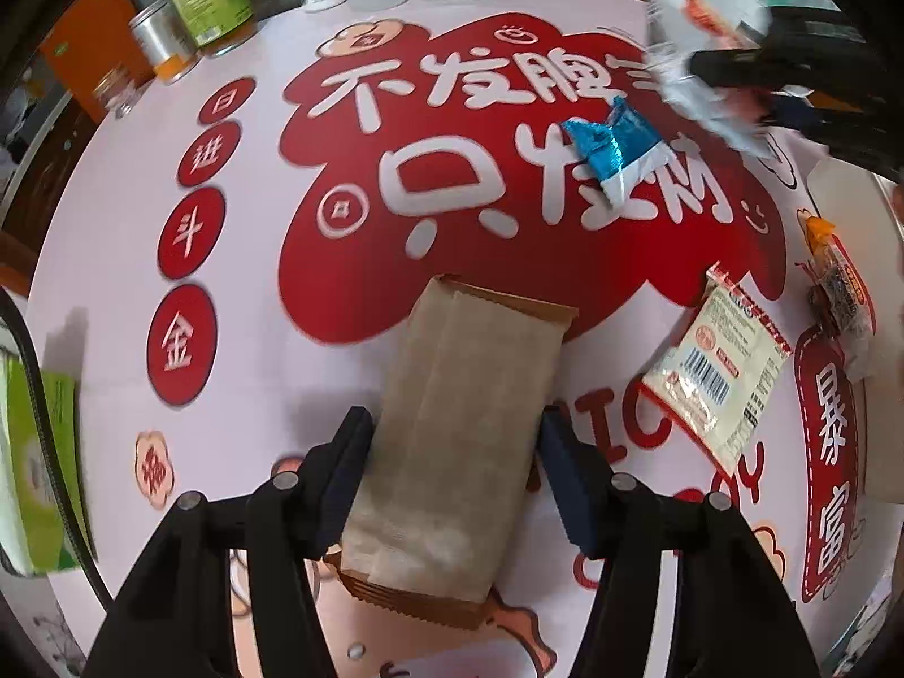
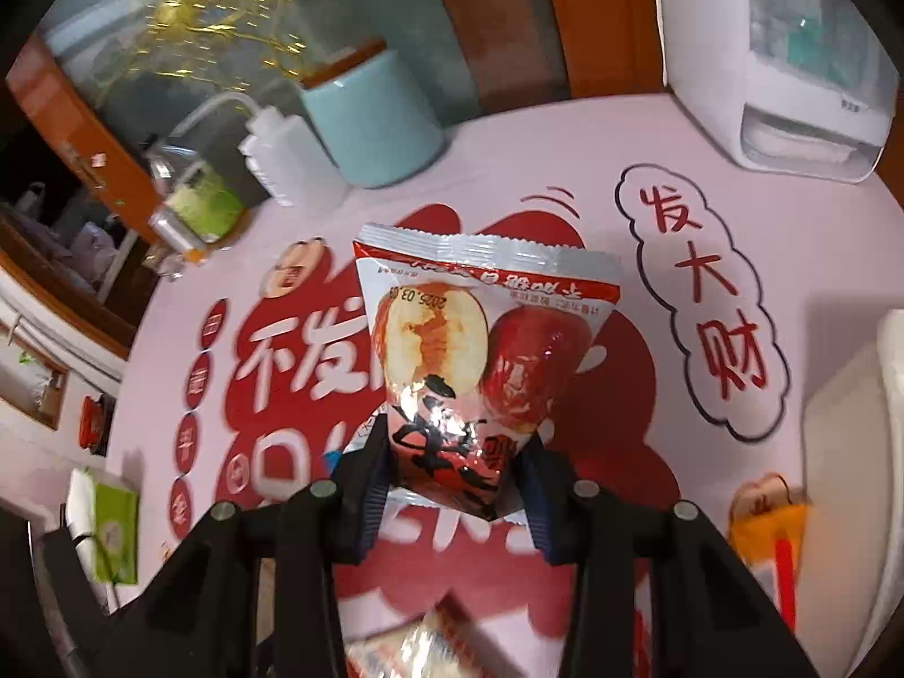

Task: Organize snacks
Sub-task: 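Carry both snacks over the white bin and open both tools to drop them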

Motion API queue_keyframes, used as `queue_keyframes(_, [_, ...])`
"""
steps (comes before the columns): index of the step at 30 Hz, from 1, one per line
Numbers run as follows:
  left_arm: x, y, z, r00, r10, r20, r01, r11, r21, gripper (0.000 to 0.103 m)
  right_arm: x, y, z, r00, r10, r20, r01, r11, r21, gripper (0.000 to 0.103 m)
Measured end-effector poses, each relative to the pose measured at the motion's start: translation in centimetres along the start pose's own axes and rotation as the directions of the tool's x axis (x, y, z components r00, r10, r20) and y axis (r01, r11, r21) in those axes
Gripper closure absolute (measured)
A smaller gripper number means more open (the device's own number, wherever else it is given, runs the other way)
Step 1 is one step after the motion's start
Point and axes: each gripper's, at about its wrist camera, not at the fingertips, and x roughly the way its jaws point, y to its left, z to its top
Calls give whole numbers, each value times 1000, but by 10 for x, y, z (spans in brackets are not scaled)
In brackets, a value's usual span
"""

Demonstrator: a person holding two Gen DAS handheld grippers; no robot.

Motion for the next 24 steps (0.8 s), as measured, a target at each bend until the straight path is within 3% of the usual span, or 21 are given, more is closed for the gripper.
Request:
queue_keyframes(7, [-34, -1, -29, 998, -41, 54, 44, 997, -61, 46, -69, 10, -45, 997, 30, 73, -24, 997, -78, 62])
queue_keyframes(14, [-107, -34, -49, 982, -94, 163, 103, 994, -47, 46, -143, 0, -102, 984, 77, 158, -58, 991, -118, 62])
queue_keyframes(19, [-177, -75, -52, 943, -150, 296, 158, 988, 0, 46, -199, -18, -136, 969, 78, 234, -50, 991, -121, 62])
queue_keyframes(24, [-224, -129, -57, 892, -217, 395, 212, 976, 57, 45, -253, -40, -161, 939, -1, 344, 38, 994, -99, 62])
